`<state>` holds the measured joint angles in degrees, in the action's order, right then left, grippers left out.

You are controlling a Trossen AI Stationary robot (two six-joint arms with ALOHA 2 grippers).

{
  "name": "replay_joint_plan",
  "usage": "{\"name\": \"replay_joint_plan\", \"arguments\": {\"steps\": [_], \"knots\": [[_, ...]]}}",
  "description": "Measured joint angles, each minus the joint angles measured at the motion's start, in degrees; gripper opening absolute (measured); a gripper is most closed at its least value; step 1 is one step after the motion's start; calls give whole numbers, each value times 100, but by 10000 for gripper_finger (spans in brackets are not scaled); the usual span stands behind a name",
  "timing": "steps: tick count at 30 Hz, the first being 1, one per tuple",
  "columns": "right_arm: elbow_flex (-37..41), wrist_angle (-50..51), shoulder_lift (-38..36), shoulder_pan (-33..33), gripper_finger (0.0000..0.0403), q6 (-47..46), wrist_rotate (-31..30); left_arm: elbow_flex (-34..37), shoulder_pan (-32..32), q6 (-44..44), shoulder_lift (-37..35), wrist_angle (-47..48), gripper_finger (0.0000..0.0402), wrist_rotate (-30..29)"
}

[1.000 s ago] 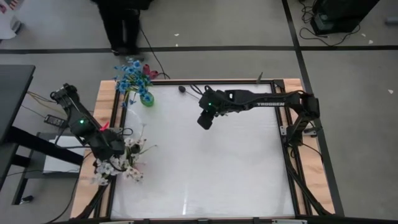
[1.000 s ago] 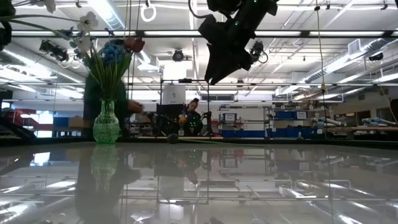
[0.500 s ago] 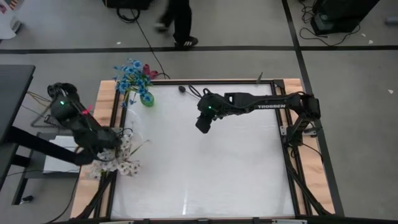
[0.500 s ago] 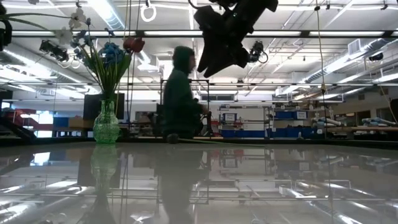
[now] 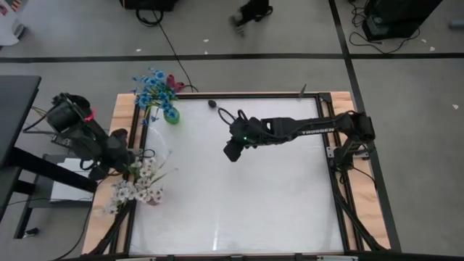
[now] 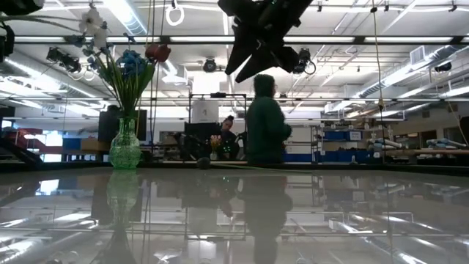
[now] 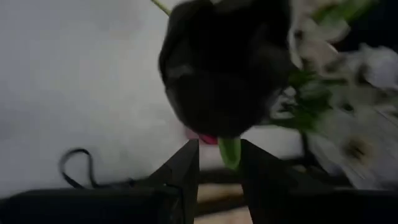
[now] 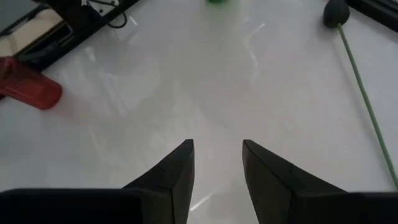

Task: Sort flowers into vase by color
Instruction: Put the bottom black tulip into the red vase

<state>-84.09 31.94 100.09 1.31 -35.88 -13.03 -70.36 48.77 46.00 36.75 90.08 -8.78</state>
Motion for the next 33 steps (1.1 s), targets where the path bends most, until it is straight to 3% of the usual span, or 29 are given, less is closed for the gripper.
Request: {"name": "replay_joint_plan", "arguments": {"steps": [6,18,25,33], "knots": [[0,10,0,-225,145,-438,-357,61,-1,258,-2,-6,96,-852],[0,26,0,-548,129,-832,-639,61,-4,-296,-2,-8,6,-968],[0,25,0,-657,126,-904,-687,-122,-4,-210,0,-313,6,-1693],[0,-89,4,-647,129,-897,-644,-936,-7,-197,0,-371,5,-2234]]}}
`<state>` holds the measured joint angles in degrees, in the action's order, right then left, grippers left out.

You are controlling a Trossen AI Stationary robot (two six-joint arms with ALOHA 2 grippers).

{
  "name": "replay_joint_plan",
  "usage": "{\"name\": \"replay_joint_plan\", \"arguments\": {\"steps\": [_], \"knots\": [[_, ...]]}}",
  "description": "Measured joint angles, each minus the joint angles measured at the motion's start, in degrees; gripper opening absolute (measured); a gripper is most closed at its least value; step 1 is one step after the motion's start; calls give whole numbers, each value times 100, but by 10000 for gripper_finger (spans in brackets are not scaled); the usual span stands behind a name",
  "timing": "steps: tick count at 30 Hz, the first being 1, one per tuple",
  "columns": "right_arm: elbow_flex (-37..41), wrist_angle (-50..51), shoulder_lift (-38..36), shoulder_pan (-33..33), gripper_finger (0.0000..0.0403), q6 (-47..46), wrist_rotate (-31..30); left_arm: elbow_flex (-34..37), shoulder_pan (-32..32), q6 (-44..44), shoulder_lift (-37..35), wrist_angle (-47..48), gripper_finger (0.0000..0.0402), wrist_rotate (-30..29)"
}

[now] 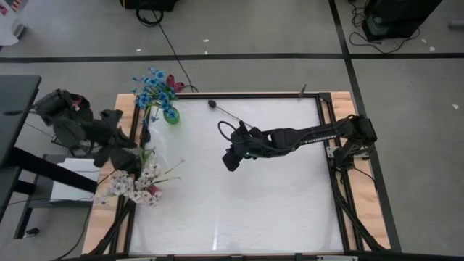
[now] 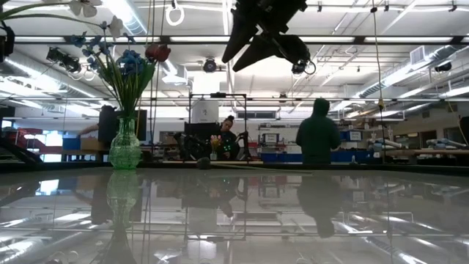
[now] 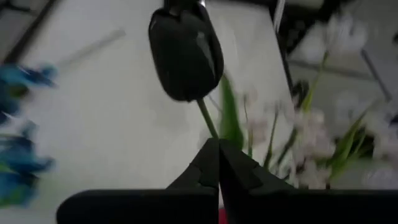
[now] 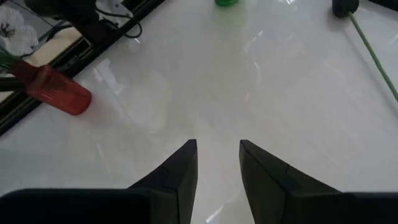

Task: Sort flowers into vase by color
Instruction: Put the bottom black tulip into the red vase, then put the right black tulip into the red vase

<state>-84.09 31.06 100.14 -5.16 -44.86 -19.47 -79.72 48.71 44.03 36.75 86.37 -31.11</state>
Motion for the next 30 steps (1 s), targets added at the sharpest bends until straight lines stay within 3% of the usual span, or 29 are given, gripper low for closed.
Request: {"name": "replay_joint_plan", "arguments": {"steps": [7,11,16,20,30], "knots": [[-2,-2,211,254,146,364,299,-761,0,-497,-2,2,10,-632],[-7,109,287,507,156,653,47,-1019,0,-594,-2,-222,28,-1158],[-4,352,291,1214,156,1030,175,-1080,0,-982,-5,-1005,61,-1860],[-4,298,291,1866,154,1610,707,-1079,0,-1294,18,-1456,88,-2146],[22,192,415,2768,154,2604,1610,-1073,0,-669,243,-1597,103,-2054]]}}
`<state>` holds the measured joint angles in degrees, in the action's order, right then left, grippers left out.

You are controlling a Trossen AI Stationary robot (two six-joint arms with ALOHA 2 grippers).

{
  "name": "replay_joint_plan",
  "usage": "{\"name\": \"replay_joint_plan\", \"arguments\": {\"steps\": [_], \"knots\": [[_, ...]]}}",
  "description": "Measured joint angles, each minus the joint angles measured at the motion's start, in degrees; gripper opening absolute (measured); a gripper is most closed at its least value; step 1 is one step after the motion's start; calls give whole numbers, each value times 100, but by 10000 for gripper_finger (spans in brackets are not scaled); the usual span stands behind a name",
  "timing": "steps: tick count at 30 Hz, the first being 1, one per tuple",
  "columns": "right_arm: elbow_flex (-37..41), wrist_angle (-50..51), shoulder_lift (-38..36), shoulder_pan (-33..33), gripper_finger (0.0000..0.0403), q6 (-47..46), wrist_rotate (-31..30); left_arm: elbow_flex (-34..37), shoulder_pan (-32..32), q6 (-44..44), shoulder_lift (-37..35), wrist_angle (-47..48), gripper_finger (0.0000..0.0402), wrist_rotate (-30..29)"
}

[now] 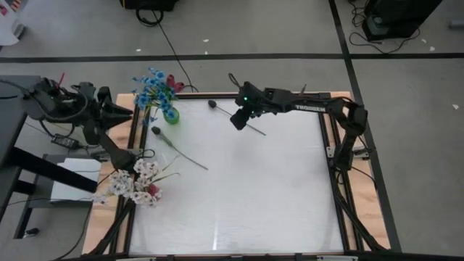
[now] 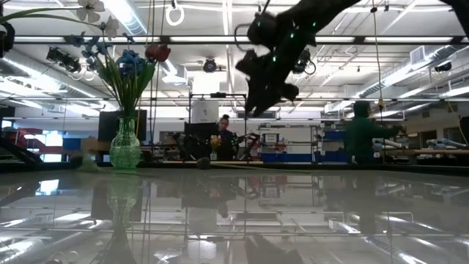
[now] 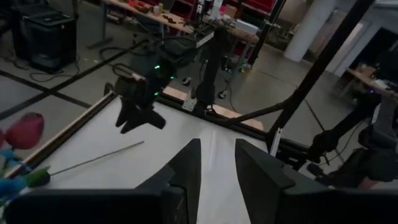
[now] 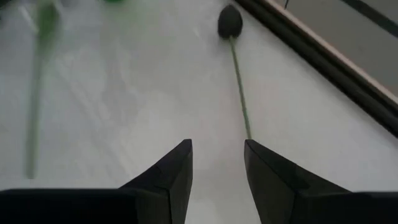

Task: Sort flowers into vase by color
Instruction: Put the right black tulip into the red vase

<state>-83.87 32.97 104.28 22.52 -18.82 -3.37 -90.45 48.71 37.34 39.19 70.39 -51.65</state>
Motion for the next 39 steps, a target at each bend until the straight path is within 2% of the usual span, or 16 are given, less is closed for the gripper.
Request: {"name": "replay_joint_plan", "arguments": {"steps": [3,6,9,14,17,23,27,31,34,37,39], "knots": [[122,-12,321,117,154,292,363,4,0,-2,287,-22,103,-63],[140,-281,677,139,154,388,983,6,0,11,605,-22,103,-123],[137,-863,931,-107,154,369,1557,6,0,86,905,-22,103,-55],[137,-1855,1205,-864,154,238,1857,12,1,85,1212,-50,103,839],[129,-2429,1289,-1328,154,238,1787,12,2,-164,1323,-284,102,1136],[132,-3564,1383,-2056,154,535,1092,10,2,-1141,1462,-1281,102,1690],[129,-3806,1384,-2273,154,275,576,6,0,-977,1561,-1177,104,2119],[129,-3817,1384,-2337,154,-164,464,10,5,-36,1675,-382,105,3380],[129,-3795,1384,-2383,154,-361,431,10,7,409,1745,-175,105,4491],[129,-3633,1384,-2421,154,-434,108,10,7,755,1796,-183,105,6023],[129,-3419,1384,-2430,154,-832,-166,-65,17,988,1787,132,102,7170]]}}
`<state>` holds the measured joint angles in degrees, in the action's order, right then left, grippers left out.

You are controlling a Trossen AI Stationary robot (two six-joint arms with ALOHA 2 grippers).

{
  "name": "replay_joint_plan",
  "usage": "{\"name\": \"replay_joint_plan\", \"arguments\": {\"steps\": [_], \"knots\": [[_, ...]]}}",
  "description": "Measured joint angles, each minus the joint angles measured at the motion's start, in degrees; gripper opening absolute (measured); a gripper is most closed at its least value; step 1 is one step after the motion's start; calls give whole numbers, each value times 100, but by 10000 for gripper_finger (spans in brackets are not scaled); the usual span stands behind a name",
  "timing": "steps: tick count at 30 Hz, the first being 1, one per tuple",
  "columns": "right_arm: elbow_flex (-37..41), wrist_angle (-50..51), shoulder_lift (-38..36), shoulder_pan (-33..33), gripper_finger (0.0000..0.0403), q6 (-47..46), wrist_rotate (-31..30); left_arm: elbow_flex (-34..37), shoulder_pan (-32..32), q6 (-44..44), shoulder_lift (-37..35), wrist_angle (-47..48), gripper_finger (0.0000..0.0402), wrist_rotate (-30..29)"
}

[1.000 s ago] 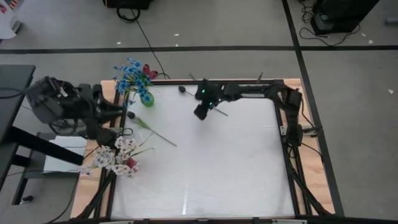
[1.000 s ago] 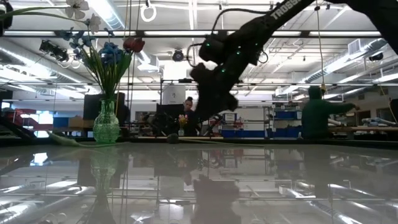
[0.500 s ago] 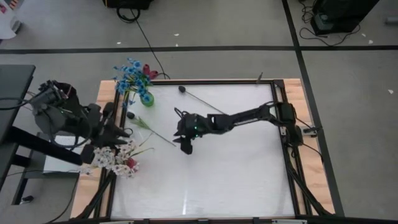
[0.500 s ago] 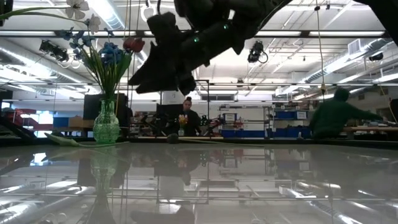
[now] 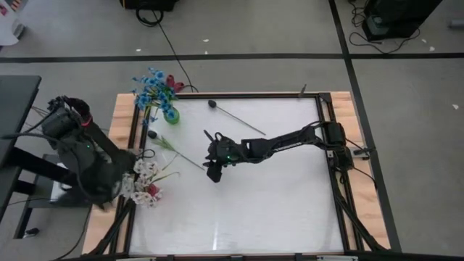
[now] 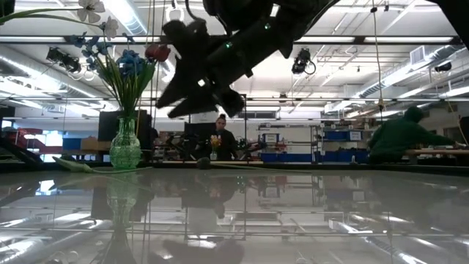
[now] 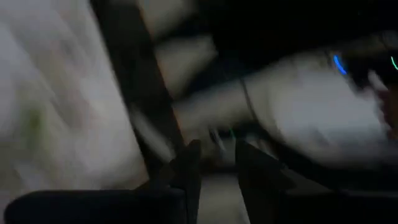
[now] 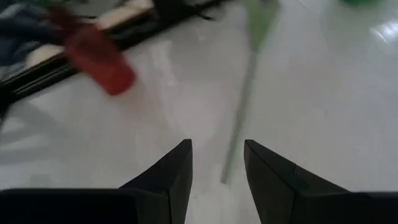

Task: Sort flowers into vase by color
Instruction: Put the right black tulip into the red vase

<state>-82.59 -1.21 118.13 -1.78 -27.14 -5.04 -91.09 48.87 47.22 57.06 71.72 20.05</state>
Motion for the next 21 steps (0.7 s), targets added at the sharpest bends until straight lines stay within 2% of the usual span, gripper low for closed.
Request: {"name": "replay_joint_plan", "arguments": {"steps": [2,4,5,7,10,14,17,21], "knots": [[2,118,2,-1,154,-623,-273,-262,101,94,-12,812,93,654],[2,124,2,-32,154,-1247,-558,-603,272,-65,-20,1746,82,810],[2,120,2,-68,154,-1487,-707,-733,362,-145,-36,1927,76,813],[2,107,2,-185,154,-1809,-1014,-766,541,-274,-288,1694,65,757],[2,104,2,-372,154,-2260,-1412,-670,697,-193,-546,1842,51,184],[2,144,2,-603,154,-2676,-1881,-91,794,-38,-909,1795,43,-593],[2,233,2,-762,154,-2696,-2012,459,799,-227,-1152,1829,43,-1127],[2,283,2,-882,154,-2698,-2028,1290,799,-916,-1467,1834,43,-1239]]}}
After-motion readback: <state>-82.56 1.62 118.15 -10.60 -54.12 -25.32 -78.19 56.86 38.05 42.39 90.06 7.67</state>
